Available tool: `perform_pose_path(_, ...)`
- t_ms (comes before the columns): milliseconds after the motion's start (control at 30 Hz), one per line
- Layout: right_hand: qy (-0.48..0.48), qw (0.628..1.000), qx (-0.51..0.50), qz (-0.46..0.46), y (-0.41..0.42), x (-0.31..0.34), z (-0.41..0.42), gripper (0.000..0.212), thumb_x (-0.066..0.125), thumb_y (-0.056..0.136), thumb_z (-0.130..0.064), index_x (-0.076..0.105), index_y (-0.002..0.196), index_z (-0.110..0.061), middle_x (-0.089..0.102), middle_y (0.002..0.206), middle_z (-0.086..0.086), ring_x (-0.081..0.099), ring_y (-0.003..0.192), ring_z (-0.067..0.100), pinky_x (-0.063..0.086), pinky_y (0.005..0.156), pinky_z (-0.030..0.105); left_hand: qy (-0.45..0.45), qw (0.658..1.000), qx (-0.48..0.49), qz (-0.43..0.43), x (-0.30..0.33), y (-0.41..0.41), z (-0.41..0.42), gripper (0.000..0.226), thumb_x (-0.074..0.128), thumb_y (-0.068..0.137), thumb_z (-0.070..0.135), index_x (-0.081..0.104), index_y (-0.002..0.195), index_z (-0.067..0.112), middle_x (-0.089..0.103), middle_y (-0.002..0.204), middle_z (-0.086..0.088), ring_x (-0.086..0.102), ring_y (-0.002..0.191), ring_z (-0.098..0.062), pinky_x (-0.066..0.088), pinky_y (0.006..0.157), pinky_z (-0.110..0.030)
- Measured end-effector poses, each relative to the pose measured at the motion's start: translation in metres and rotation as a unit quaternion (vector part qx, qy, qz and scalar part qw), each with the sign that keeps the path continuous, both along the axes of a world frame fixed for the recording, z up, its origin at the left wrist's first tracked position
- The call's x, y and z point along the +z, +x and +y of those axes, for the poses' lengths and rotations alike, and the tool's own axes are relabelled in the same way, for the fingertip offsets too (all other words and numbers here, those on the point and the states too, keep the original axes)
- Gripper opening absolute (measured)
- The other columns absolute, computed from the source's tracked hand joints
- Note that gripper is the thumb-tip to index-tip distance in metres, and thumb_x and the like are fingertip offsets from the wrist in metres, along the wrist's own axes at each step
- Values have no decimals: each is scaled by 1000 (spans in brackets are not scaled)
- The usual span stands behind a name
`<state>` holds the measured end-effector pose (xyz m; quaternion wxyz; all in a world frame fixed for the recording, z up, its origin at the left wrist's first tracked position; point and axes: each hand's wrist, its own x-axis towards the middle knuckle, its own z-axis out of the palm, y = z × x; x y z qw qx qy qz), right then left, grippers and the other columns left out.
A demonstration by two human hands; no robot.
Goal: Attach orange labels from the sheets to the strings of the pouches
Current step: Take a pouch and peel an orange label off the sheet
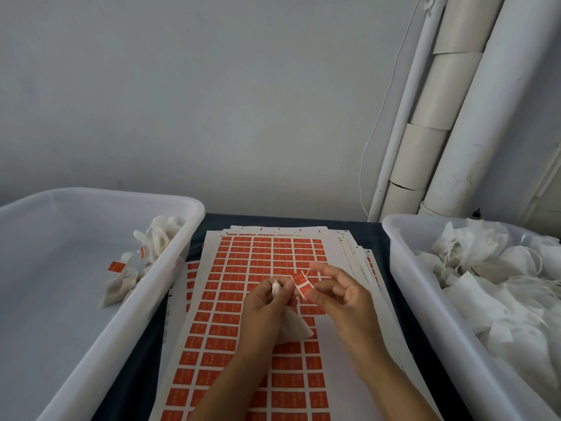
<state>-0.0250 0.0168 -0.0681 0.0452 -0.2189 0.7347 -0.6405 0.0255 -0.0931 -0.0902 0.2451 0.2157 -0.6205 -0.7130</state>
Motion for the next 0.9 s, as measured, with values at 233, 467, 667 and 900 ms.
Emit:
perform_pose_path(233, 35, 999, -20, -30, -5, -11, 5, 20, 70, 77, -34, 62, 95, -34, 67, 84, -26, 63, 80, -11, 47, 63, 4, -24, 999, -22, 28, 0, 0, 1, 10, 63, 86, 31, 69, 82, 25, 69, 77, 11, 63, 76, 0, 45, 68, -16)
perform_pose_path(467, 36, 998, -30, -33, -8, -13, 12, 7, 71, 79, -24, 66, 83, -26, 70, 84, -17, 67, 78, 1, 50, 74, 13, -88, 995, 1, 52, -2, -2, 1, 7, 62, 87, 24, 67, 83, 21, 69, 79, 13, 63, 80, 0, 45, 67, -12)
perform_pose_path(667, -77, 996, -15, -43, -1, -5, 14, 30, 59, 75, -42, 61, 92, -17, 70, 90, -13, 66, 85, 7, 53, 68, 16, -84, 995, 44, 25, -4, -5, -1, 6, 65, 84, 27, 68, 83, 22, 68, 77, 20, 62, 78, 6, 46, 57, -7)
perform_pose_path(900, -73, 996, -49, -1, 13, -4, 1, 32, 56, 70, -50, 60, 91, -26, 61, 95, -29, 56, 95, -8, 44, 68, 3, -92, 995, 18, 29, -1, -2, -1, 8, 67, 83, 30, 70, 81, 23, 70, 75, 15, 65, 75, -1, 47, 65, -16)
